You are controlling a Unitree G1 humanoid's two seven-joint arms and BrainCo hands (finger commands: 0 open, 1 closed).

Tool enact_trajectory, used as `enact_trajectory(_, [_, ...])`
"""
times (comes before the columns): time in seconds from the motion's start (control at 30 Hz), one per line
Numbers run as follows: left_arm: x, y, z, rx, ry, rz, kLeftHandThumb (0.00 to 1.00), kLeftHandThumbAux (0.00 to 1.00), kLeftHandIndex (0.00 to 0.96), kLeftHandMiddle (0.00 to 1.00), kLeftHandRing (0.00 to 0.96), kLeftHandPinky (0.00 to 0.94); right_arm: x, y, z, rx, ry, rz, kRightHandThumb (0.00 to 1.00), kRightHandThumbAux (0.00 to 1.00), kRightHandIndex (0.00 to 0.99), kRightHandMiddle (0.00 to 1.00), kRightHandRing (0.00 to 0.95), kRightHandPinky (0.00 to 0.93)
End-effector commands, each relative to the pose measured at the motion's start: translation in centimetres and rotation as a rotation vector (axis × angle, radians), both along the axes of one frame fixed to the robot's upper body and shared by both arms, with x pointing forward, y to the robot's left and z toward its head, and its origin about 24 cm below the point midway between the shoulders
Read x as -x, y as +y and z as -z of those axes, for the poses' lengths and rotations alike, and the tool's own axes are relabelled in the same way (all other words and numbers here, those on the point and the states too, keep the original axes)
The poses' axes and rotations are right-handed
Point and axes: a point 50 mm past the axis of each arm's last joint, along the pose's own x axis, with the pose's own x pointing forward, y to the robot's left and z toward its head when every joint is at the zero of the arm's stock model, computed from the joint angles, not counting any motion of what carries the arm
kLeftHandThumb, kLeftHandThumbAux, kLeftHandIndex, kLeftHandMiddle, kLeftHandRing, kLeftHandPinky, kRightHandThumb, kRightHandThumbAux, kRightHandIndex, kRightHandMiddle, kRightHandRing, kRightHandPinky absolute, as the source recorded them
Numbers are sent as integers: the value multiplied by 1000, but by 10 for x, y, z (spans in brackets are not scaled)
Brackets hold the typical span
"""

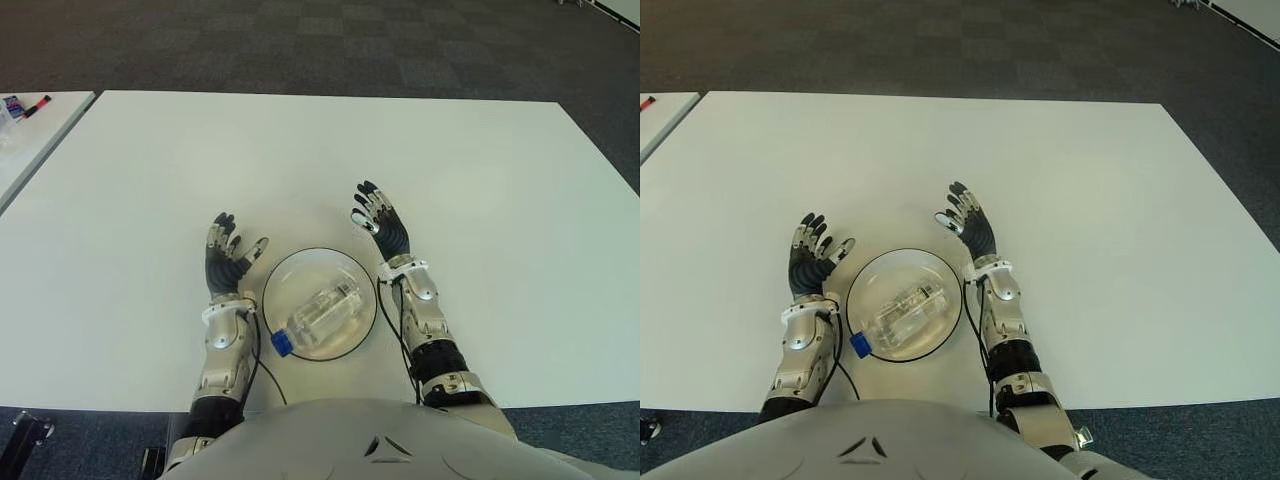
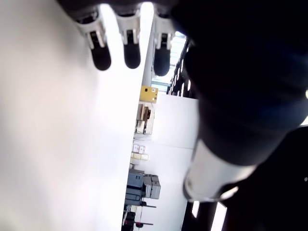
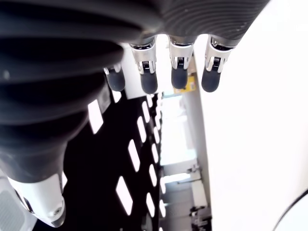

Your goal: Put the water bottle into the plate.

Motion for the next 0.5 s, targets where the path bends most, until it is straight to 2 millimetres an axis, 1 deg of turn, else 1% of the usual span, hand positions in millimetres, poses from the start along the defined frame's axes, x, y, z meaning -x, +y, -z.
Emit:
enact_trajectory(0.03, [6, -10, 8, 68, 42, -13, 33, 932, 131, 150, 114, 142, 7, 6, 9, -74, 102, 52, 2, 725, 0, 0, 0, 29])
enact_trajectory(0.33, [6, -7, 7, 68, 40, -21, 31, 952, 136, 165, 127, 152, 14, 7, 10, -64, 154, 86, 0, 749, 0, 0, 0, 30])
enact_trajectory(0.5, [6, -6, 7, 66, 40, -22, 35, 948, 139, 170, 131, 153, 16, 8, 11, -67, 169, 94, 0, 756, 0, 1, 0, 35])
